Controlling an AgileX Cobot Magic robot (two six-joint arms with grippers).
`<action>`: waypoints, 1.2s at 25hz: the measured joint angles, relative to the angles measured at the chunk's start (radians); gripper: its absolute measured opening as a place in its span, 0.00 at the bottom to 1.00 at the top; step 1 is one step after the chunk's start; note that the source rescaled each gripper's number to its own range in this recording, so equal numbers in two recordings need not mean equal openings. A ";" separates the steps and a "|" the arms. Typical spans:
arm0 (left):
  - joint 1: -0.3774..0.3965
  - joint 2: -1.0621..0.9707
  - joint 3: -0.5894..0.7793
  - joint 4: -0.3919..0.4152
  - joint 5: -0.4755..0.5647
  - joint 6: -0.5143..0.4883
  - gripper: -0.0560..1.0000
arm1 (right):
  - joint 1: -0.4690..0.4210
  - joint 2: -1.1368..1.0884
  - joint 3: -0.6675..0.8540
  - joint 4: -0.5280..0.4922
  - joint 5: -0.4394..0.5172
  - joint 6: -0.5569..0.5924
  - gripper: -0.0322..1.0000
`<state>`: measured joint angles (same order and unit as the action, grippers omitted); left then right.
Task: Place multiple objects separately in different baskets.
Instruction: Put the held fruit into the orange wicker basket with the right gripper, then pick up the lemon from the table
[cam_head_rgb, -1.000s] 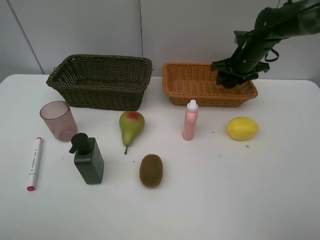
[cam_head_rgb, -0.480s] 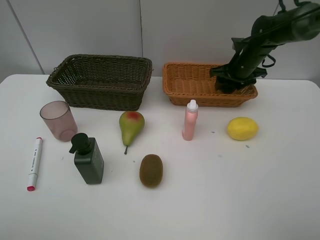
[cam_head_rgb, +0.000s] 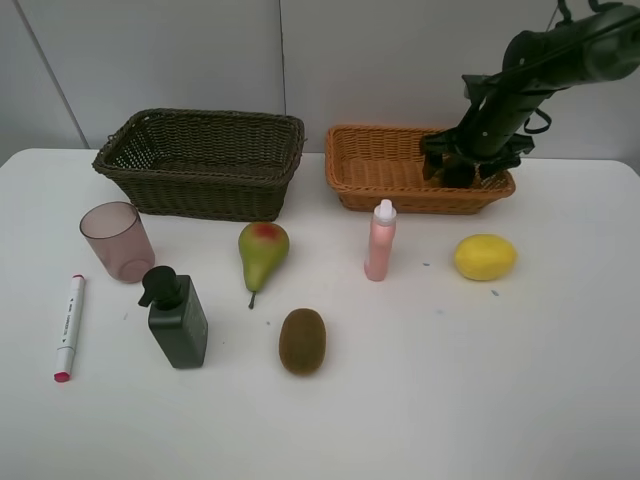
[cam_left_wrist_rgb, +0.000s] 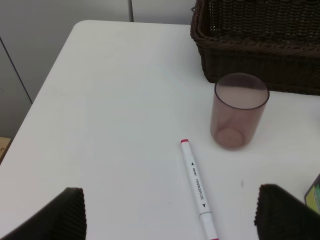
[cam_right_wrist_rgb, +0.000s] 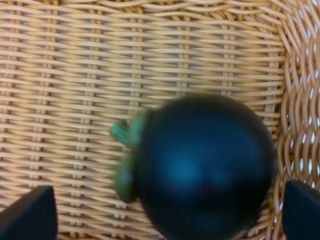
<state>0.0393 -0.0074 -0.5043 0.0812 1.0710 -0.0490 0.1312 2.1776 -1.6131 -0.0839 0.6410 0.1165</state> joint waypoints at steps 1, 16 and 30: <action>0.000 0.000 0.000 0.000 0.000 0.000 0.90 | 0.000 0.000 0.000 0.000 0.000 0.000 0.99; 0.000 0.000 0.000 0.000 0.000 0.000 0.90 | 0.000 -0.160 0.000 0.000 0.156 0.000 1.00; 0.000 0.000 0.000 0.000 0.000 0.000 0.90 | 0.006 -0.295 -0.001 0.023 0.567 0.019 1.00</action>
<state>0.0393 -0.0074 -0.5043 0.0812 1.0710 -0.0490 0.1377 1.8829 -1.6139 -0.0605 1.2079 0.1351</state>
